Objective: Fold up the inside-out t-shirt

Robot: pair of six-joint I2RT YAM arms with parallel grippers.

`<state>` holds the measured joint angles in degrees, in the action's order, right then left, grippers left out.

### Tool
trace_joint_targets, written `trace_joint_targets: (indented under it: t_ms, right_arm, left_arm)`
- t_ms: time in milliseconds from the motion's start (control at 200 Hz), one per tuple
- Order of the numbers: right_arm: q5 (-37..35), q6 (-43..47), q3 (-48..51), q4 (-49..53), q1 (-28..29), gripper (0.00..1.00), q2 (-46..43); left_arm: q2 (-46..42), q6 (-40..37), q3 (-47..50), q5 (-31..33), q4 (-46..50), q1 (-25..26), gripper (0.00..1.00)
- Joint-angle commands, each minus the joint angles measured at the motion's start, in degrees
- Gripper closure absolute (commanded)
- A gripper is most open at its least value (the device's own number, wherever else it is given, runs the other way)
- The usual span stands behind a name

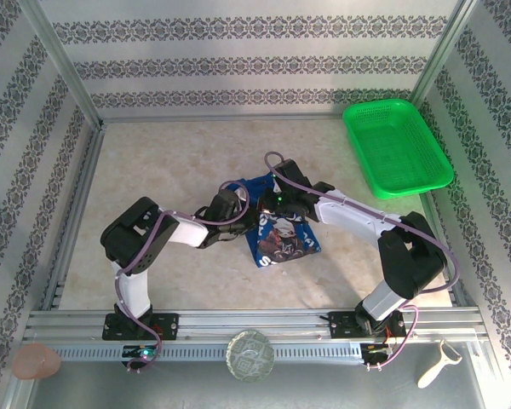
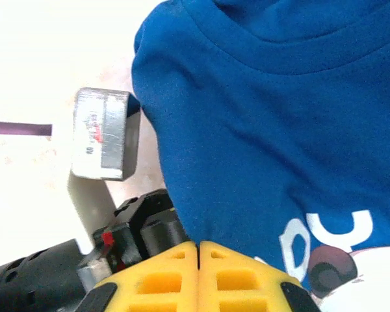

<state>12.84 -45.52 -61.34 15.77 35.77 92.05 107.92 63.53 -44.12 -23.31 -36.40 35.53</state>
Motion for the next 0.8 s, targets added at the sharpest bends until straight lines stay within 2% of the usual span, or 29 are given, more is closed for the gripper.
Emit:
trace_joint_targets:
  t_ms: [0,140,250,425,525,560,610,644,744,794]
  right_arm:
    - [0.76,-0.89,1.13,-1.77,0.0,1.0,-0.75]
    - [1.0,-0.85,1.52,-2.45,0.2,1.0,-0.05]
    - [1.12,-0.91,1.16,-3.07,0.88,1.0,1.69]
    - [2.34,-0.98,-0.71,-4.34,2.82,1.0,5.48]
    - [3.01,-0.85,-3.17,-4.95,4.95,1.0,8.95]
    - [3.84,-0.97,-4.23,-5.5,5.65,0.88,10.37]
    - [5.68,-0.76,-5.76,-6.33,6.49,0.6,13.17]
    - [7.84,-0.65,-6.94,-6.57,6.61,0.48,14.66]
    - [8.78,-0.8,-5.18,-8.08,5.83,0.35,11.79]
    - [9.07,-0.56,-3.7,-7.83,4.64,0.33,7.88]
  left_arm:
    - [-3.39,-0.73,2.76,3.77,1.17,-0.43,0.46]
    - [-15.37,-7.1,2.26,8.64,15.09,-2.01,0.27]
    - [-22.94,-10.61,1.14,13.72,25.07,-2.85,0.17]
    - [-29.4,-11.22,1.71,20.42,33.07,-4.07,0.12]
    - [-31.27,-11.6,1.55,21.25,34.85,-5.47,0.12]
    - [-31.51,-11.71,1.28,21.21,35.36,-6.04,0.12]
    - [-31.84,-11.91,0.84,21.19,35.83,-6.96,0.12]
    - [-31.96,-11.94,0.56,21.19,36.05,-7.54,0.12]
    - [-31.6,-12.57,-1.0,19.24,36.6,-9.17,0.12]
    - [-30.92,-13.53,-2.5,17.7,37.22,-9.37,0.12]
